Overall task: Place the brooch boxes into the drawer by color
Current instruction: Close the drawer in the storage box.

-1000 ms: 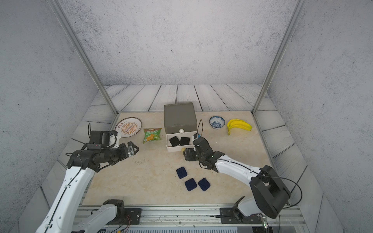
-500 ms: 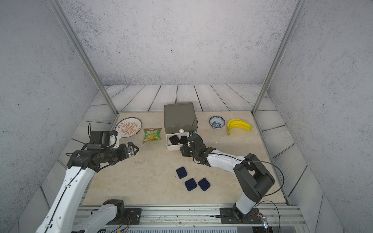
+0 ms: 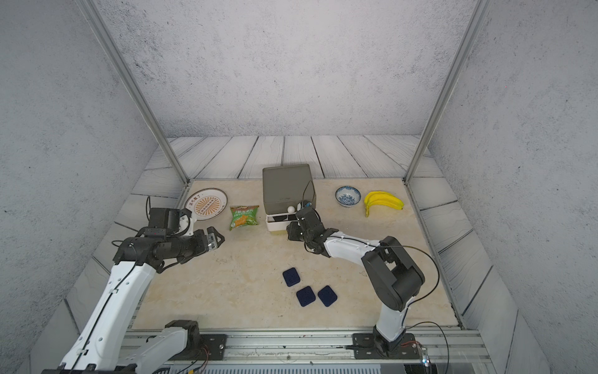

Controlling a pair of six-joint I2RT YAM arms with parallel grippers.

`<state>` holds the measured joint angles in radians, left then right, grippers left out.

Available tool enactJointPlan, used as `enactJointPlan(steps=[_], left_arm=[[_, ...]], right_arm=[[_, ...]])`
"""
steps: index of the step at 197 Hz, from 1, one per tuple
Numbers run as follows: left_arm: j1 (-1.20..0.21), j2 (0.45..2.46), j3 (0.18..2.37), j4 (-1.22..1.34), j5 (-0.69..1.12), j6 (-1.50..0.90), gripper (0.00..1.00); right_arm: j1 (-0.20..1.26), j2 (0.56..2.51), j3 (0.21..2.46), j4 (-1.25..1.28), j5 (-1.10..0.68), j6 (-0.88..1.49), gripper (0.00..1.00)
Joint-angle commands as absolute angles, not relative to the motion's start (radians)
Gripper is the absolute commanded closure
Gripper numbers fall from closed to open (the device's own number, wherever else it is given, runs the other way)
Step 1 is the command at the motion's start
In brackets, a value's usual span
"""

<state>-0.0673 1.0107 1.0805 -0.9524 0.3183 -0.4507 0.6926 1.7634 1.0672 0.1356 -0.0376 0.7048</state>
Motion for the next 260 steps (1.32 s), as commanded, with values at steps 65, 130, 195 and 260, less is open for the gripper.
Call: enactJointPlan(steps=[65, 130, 195, 260], left_arm=[[-0.059, 1.010, 1.059, -0.948, 0.317, -0.431, 0.02], [-0.059, 0.993, 1.059, -0.948, 0.321, -0.441, 0.02], [-0.059, 1.012, 1.016, -0.900, 0.389, -0.447, 0.02], [-0.059, 1.009, 1.015, -0.895, 0.370, -0.464, 0.02]], right_arm=[[0.686, 1.631, 0.986, 0.175, -0.019, 0.659, 0.39], [0.580, 1.400, 0.780, 0.197, -0.063, 0.735, 0.90], [0.406, 1.531, 0.752, 0.352, -0.390, 0.887, 1.00], [0.403, 1.651, 0.855, 0.380, -0.354, 0.854, 1.00]])
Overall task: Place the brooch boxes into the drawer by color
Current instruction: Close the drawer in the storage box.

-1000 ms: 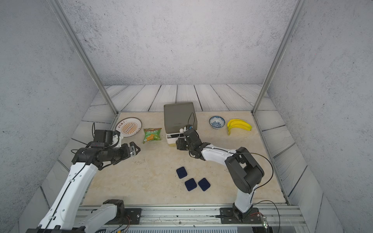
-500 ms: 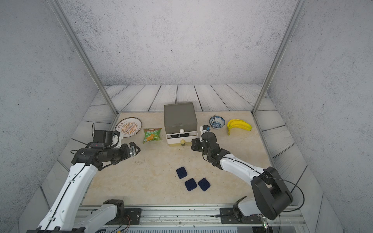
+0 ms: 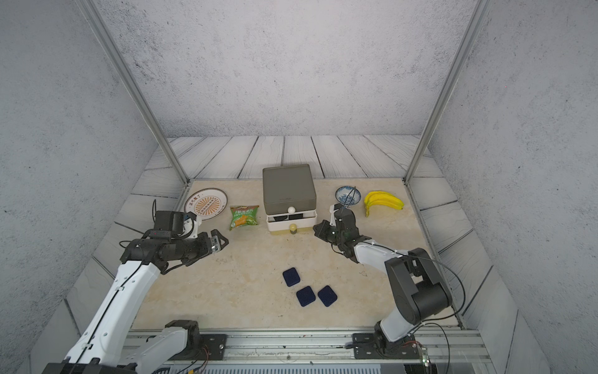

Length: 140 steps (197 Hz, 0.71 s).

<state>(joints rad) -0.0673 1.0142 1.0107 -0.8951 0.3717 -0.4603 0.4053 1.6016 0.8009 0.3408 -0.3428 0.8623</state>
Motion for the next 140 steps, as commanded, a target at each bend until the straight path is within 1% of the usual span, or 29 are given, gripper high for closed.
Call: enactJointPlan(steps=[1, 55, 121, 140], left_arm=[[-0.059, 1.009, 1.015, -0.895, 0.370, -0.464, 0.02], [-0.060, 1.017, 1.031, -0.914, 0.347, -0.457, 0.02], [-0.059, 1.037, 1.022, -0.913, 0.330, -0.449, 0.02], [-0.059, 1.038, 1.021, -0.914, 0.323, -0.451, 0.02]], right_arm=[[0.403, 1.654, 0.857, 0.381, -0.354, 0.854, 1.00], [0.391, 1.772, 0.934, 0.447, -0.362, 0.866, 1.00], [0.382, 1.823, 0.987, 0.465, -0.389, 0.862, 1.00], [0.383, 1.805, 0.953, 0.482, -0.402, 0.864, 0.80]])
